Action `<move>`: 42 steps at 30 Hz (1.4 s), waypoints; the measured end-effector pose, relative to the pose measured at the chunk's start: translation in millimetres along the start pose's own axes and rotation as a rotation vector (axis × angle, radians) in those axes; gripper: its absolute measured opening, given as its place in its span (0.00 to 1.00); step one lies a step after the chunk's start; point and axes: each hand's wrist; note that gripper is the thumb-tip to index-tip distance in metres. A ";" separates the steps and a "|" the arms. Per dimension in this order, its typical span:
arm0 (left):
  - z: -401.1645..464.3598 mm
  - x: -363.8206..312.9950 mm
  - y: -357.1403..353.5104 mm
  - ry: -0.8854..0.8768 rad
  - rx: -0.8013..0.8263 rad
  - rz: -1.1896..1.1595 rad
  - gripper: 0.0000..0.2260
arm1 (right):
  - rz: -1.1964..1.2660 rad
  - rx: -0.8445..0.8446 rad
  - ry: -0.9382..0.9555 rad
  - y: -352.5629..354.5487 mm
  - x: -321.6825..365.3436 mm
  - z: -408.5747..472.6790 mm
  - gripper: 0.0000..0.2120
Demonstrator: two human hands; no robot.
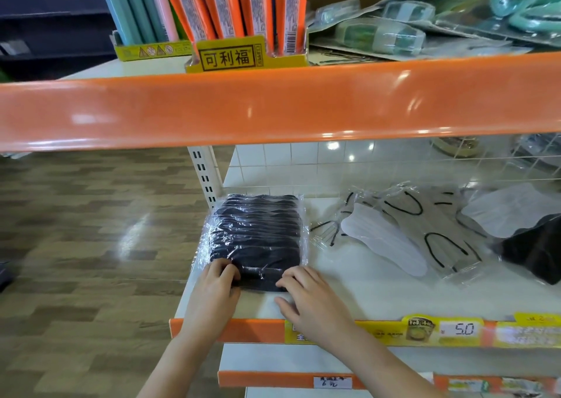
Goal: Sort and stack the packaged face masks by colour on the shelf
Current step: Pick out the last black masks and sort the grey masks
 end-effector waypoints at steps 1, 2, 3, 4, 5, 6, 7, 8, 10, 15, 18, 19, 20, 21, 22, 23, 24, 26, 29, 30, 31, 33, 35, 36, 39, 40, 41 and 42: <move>0.6 0.5 -0.5 -0.014 0.019 0.014 0.14 | -0.007 -0.001 0.007 -0.3 0.6 0.1 0.13; 0.6 0.7 0.0 -0.026 0.038 0.034 0.13 | -0.011 0.000 0.012 -0.7 1.0 0.4 0.13; 0.5 1.3 0.2 -0.045 0.058 0.058 0.13 | -0.014 0.000 0.012 -0.7 1.2 0.7 0.13; 0.1 1.4 0.8 -0.074 0.086 0.084 0.15 | -0.012 0.002 0.008 -1.0 1.0 0.8 0.13; -0.2 1.0 1.9 -0.112 0.109 0.113 0.18 | -0.009 0.000 0.003 -1.4 0.9 0.9 0.13; -0.7 -0.8 3.6 -0.146 0.118 0.142 0.20 | -0.006 -0.001 -0.003 -1.6 0.8 1.0 0.13; -1.3 -3.8 4.4 -0.171 0.108 0.162 0.20 | -0.002 0.003 -0.011 -1.8 0.8 1.1 0.13; -2.1 -8.2 6.4 -0.183 0.100 0.164 0.20 | 0.004 0.007 -0.017 -1.7 1.1 1.2 0.13; -2.8 -19.4 9.1 -0.186 0.080 0.149 0.18 | 0.017 0.014 -0.027 -1.3 0.5 1.2 0.13; -3.8 -48.6 13.4 -0.169 0.035 0.145 0.14 | 0.096 0.042 -0.073 4.4 0.2 2.1 0.17; -0.9 -67.8 16.4 -0.142 0.021 0.144 0.14 | 0.149 0.007 -0.094 13.1 -0.6 2.2 0.18; 0.6 -74.7 16.9 -0.132 0.019 0.135 0.14 | 0.152 -0.007 -0.101 16.9 -1.4 2.0 0.18; 2.5 -83.3 17.9 -0.125 0.022 0.117 0.14 | 0.147 -0.025 -0.106 21.4 -3.8 1.1 0.17; 4.4 -90.5 17.0 -0.122 0.027 0.099 0.13 | 0.136 -0.049 -0.108 26.3 -6.5 0.4 0.16; 6.4 -97.5 16.0 -0.124 0.031 0.086 0.13 | 0.123 -0.076 -0.107 31.7 -9.4 -0.3 0.15; 8.7 -105.0 13.3 -0.134 0.031 0.080 0.12 | 0.106 -0.102 -0.110 38.5 -14.0 -1.6 0.14; 11.0 -111.8 10.3 -0.146 0.030 0.075 0.12 | 0.086 -0.125 -0.113 44.7 -19.0 -3.1 0.13; 16.4 -128.7 4.0 -0.178 0.019 0.055 0.12 | 0.044 -0.162 -0.136 59.4 -33.0 -8.4 0.13; 22.1 -159.2 -1.1 -0.213 -0.016 0.042 0.12 | -0.005 -0.204 -0.180 80.4 -56.9 -21.0 0.14; 24.2 -172.2 -1.9 -0.221 -0.026 0.035 0.12 | -0.024 -0.212 -0.186 87.9 -66.3 -26.9 0.14; 26.1 -183.8 -3.8 -0.226 -0.026 0.025 0.12 | -0.043 -0.214 -0.188 95.1 -75.1 -32.6 0.14; 30.0 -206.0 -7.9 -0.233 -0.022 0.013 0.13 | -0.075 -0.210 -0.189 109.4 -91.0 -43.9 0.15; 34.1 -227.7 -14.2 -0.249 -0.020 0.010 0.13 | -0.099 -0.197 -0.206 123.3 -106.3 -56.0 0.15; 35.1 -238.3 -17.0 -0.257 -0.011 0.005 0.13 | -0.112 -0.197 -0.218 129.5 -113.4 -61.9 0.14; 35.8 -267.8 -24.7 -0.276 0.005 -0.012 0.13 | -0.113 -0.213 -0.245 147.0 -133.6 -78.3 0.14; 36.1 -281.0 -27.4 -0.287 0.009 -0.022 0.12 | -0.115 -0.217 -0.252 155.0 -141.6 -86.0 0.14; 35.8 -289.9 -29.7 -0.295 0.011 -0.032 0.12 | -0.125 -0.221 -0.257 161.3 -146.9 -90.9 0.14; 35.3 -295.5 -31.2 -0.298 0.011 -0.040 0.11 | -0.138 -0.225 -0.260 165.7 -150.3 -94.0 0.14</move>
Point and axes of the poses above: each hand's wrist, its own z-axis towards the middle knuckle, its own y-axis out of the back of the hand, x = y × z, and after that the axes turned 12 degrees about z, right-handed
